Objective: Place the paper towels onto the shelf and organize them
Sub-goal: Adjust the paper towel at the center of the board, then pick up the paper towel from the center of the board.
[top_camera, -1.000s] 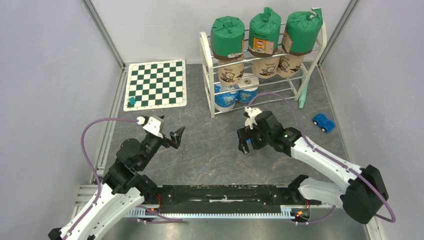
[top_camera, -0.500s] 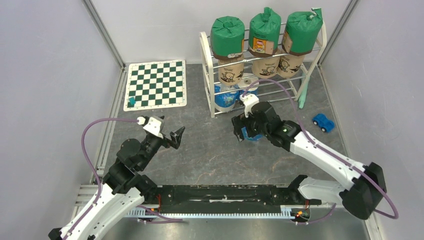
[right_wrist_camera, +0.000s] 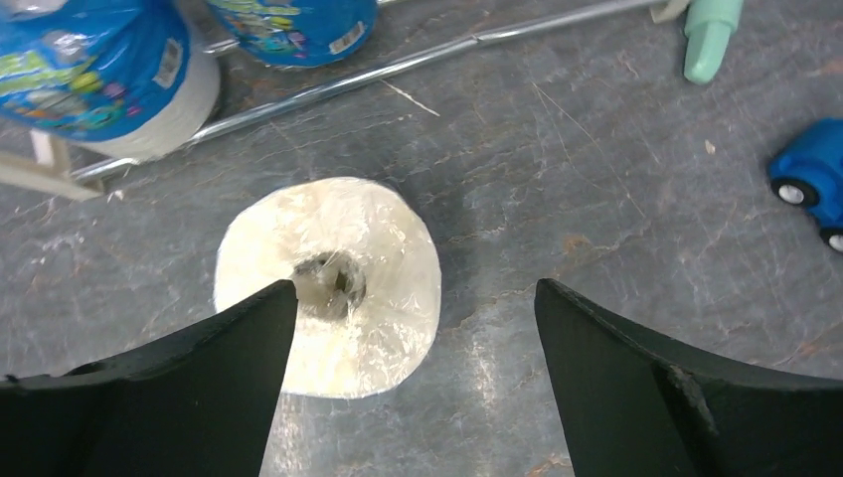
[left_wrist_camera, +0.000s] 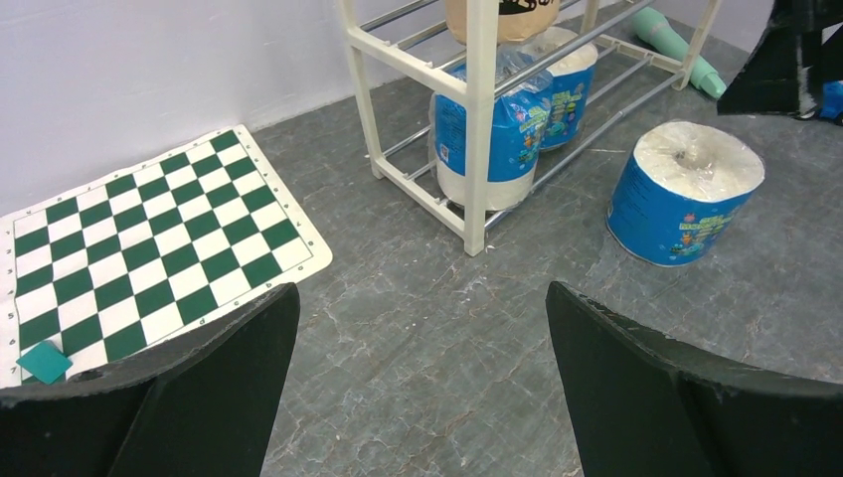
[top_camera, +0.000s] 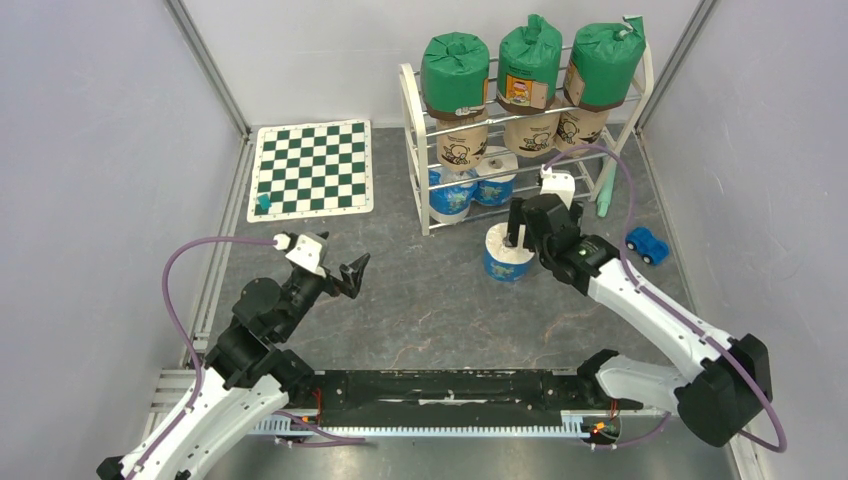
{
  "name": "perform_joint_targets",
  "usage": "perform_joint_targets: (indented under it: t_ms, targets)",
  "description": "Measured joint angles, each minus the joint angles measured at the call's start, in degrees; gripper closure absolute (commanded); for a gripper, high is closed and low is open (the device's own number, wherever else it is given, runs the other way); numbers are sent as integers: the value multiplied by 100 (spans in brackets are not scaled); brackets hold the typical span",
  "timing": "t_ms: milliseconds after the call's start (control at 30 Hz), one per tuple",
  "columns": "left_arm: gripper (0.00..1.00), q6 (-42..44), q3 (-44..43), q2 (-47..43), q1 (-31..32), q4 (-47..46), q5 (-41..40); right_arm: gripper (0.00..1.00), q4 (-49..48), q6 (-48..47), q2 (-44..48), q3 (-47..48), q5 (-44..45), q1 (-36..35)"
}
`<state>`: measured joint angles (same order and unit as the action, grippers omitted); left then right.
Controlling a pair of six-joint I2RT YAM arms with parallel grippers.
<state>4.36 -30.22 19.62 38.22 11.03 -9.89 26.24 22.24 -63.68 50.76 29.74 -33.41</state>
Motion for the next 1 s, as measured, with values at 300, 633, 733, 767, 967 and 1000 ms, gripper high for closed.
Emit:
perform_joint_targets:
  t_ms: [300,633,733,767,967,1000]
  targets:
    - [0,0,9,-28,0,0,0,21,-197,835,-459,-186,118,83]
    - [0,0,9,-28,0,-2,2,28,-481,1373,-857,-605,46,221]
    - [0,-2,9,-28,0,0,0,34,-577,1443,-887,-645,-15,243]
    - [0,0,9,-28,0,0,-2,36,-595,1445,-887,-654,-24,245]
    - [0,-4,11,-28,0,-2,-208,55,-684,1484,-894,-671,-146,284]
    - [0,-4,11,-28,-4,0,-308,58,-695,1484,-894,-673,-160,299]
